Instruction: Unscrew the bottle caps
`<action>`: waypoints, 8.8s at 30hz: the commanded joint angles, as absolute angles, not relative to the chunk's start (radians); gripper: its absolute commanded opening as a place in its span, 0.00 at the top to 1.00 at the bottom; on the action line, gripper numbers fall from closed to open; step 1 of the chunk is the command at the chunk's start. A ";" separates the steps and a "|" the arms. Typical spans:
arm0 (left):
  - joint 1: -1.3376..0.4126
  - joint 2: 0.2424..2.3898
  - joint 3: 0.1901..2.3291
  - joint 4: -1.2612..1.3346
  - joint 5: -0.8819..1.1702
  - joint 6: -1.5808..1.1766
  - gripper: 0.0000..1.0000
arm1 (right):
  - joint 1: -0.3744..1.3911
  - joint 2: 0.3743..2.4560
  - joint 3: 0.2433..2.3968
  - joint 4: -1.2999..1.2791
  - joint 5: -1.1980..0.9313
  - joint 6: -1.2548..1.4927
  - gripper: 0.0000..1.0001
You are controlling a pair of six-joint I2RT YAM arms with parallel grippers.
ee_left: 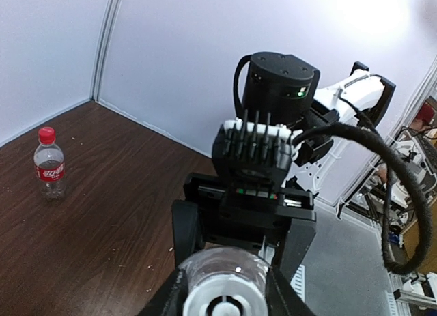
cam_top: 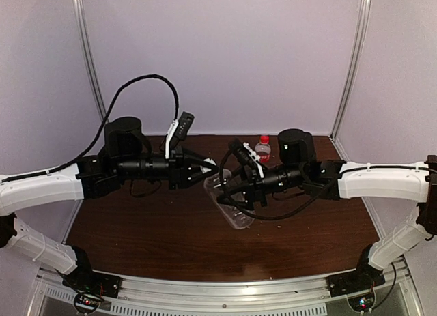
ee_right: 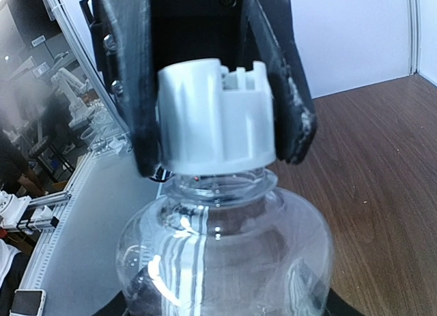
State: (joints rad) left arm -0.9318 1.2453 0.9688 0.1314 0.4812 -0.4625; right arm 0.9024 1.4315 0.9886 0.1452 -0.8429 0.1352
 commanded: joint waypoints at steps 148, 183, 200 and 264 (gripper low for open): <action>-0.995 1.309 1.213 -0.048 0.084 -0.591 0.68 | 0.913 1.354 1.051 0.061 -0.434 0.113 0.59; -0.862 1.245 1.132 0.184 0.925 -0.326 0.16 | 0.909 1.405 1.040 0.257 -1.190 0.216 0.49; -0.880 1.313 1.104 0.251 1.003 -0.332 0.45 | 0.906 1.449 1.045 0.367 -1.222 0.319 0.50; -0.971 1.162 1.179 -0.062 0.737 -0.079 0.12 | 0.891 1.392 1.053 0.213 -1.225 0.183 0.50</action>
